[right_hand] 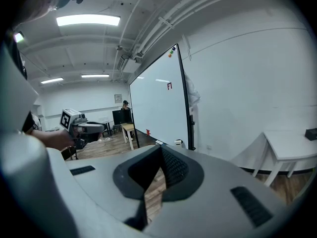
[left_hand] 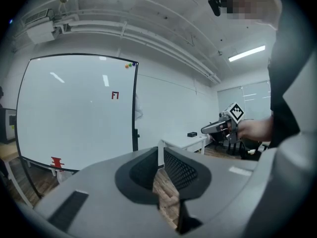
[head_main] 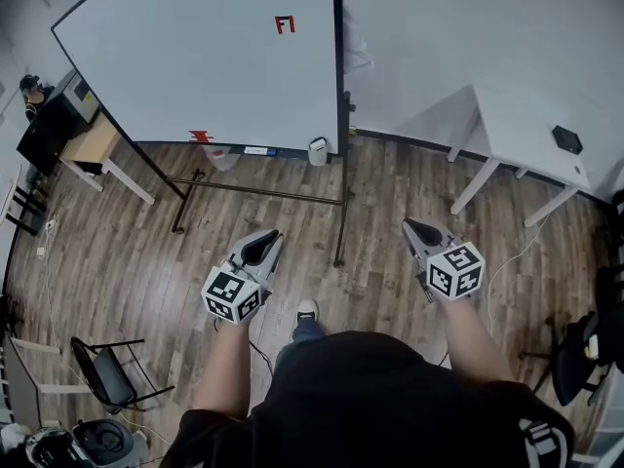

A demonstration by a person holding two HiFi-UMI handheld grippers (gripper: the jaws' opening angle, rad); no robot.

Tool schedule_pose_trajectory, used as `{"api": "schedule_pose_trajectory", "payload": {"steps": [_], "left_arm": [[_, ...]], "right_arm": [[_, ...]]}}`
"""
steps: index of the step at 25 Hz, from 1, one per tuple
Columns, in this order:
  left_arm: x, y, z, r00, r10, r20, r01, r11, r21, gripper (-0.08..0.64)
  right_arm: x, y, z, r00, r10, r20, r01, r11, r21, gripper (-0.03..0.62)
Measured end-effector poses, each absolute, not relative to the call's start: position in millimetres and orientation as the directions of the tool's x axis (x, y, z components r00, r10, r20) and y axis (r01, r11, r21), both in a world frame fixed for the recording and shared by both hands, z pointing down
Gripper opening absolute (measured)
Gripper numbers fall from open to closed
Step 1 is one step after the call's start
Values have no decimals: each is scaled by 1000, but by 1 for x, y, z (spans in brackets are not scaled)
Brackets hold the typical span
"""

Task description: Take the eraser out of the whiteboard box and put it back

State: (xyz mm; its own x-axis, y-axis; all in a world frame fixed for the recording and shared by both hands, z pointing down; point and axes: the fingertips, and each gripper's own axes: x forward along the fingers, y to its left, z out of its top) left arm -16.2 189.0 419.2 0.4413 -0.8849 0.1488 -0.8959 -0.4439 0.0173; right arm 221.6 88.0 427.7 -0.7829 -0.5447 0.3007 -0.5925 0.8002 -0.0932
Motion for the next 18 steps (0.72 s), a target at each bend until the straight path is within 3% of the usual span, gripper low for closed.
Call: {"api": "schedule_pose_trajectory", "payload": {"steps": [18], "left_arm": [[-68, 104, 424, 514, -841, 170, -855, -519, 21, 32]], "right_arm": [[159, 21, 444, -757, -557, 341, -622, 774, -116, -5]]}}
